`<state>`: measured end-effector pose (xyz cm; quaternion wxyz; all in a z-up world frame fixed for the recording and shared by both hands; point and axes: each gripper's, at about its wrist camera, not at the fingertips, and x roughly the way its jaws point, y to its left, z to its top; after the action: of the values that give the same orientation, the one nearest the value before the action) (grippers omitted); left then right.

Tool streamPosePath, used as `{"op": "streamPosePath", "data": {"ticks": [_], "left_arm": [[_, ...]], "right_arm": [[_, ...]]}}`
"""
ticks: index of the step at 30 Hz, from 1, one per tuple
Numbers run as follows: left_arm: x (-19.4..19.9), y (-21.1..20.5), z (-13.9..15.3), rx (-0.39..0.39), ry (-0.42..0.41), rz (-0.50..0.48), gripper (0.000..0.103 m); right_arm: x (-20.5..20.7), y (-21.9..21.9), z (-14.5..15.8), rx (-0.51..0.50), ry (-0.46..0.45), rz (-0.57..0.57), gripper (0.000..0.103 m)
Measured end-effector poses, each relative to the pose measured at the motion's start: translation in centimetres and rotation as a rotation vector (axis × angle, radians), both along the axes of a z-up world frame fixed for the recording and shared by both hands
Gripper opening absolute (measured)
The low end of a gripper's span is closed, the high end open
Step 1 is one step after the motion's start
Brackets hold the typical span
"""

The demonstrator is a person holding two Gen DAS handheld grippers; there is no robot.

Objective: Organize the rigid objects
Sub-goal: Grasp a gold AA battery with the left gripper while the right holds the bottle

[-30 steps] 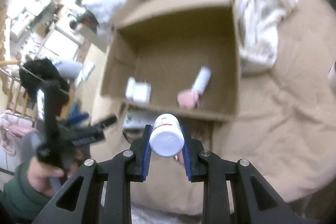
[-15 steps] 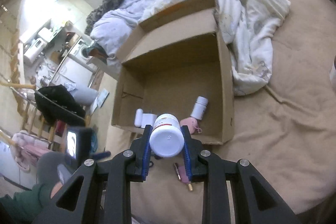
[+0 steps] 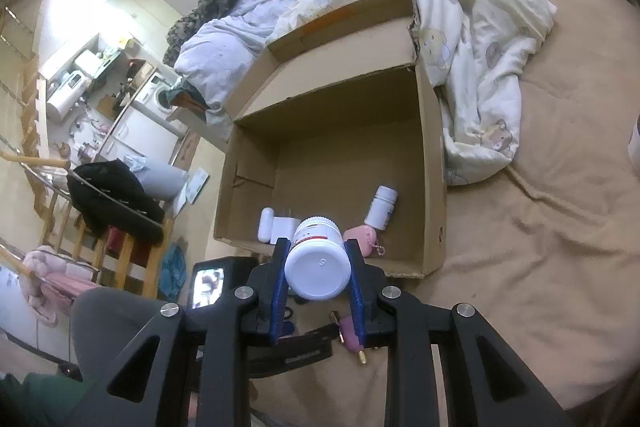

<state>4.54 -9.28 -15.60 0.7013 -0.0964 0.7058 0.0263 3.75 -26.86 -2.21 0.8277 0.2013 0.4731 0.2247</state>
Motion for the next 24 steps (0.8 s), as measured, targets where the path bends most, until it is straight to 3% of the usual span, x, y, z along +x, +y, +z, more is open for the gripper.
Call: {"op": "streamPosePath", "data": {"ticks": [4,8,12,15,20,24], "left_arm": [[0.5,-1.5,-0.2,0.033,0.008,-0.008,0.064],[0.6,-3.8,-0.5,0.096,0.001,-0.081,0.061],[-0.1,-5.1,0.4,0.102,-0.038,-0.145,0.025],[-1.0,-4.9,0.6,0.095,-0.038,-0.184,0.009],[-2.7,-2.7,1.4,0.046,-0.008,-0.227,0.009],[-3.6,-0.7,2.3,0.067,-0.008,-0.238,0.009]], "right_arm": [[0.2,0.3,0.3,0.001,-0.006,0.011,0.028],[0.3,0.7,0.3,-0.009,-0.009,0.02,0.028],[0.3,0.8,0.1,-0.027,-0.003,0.014,0.028],[0.3,0.4,-0.1,-0.033,0.007,0.005,0.028],[0.3,0.3,0.0,-0.036,0.008,-0.003,0.028],[0.4,0.5,-0.2,-0.047,0.016,0.002,0.028]]}}
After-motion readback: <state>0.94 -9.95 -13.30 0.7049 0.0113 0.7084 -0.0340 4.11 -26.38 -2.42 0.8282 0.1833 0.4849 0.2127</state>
